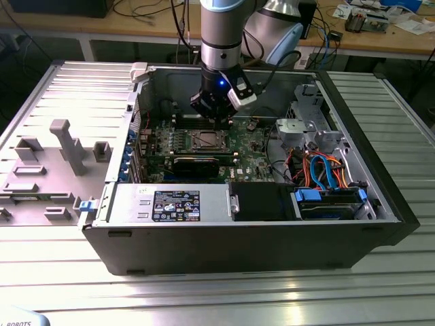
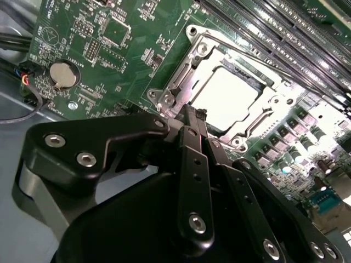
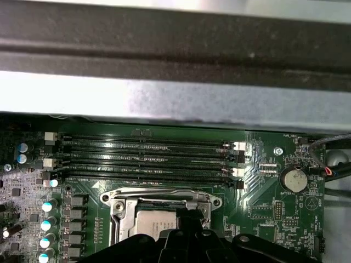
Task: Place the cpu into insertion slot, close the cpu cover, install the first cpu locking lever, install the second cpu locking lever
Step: 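Install the second cpu locking lever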
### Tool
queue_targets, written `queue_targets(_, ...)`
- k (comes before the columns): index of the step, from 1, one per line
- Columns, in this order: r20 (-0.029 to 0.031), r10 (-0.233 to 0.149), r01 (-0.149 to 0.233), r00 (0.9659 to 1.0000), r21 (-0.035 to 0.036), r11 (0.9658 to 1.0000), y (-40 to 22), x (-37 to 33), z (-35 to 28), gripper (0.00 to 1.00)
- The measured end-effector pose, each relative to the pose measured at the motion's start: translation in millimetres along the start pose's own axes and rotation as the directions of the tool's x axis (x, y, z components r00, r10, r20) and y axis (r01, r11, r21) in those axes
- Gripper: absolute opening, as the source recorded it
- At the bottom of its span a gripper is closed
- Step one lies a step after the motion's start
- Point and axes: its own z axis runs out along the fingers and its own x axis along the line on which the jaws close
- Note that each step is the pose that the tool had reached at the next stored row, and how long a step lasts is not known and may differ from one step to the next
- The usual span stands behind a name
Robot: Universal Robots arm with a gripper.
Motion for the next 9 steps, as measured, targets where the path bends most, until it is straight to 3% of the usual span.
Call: queue_targets(9, -0.0002, 0.000, 0.000, 1.0000, 0.0029, 1.0000, -0.1, 0.0, 0.0, 0.11)
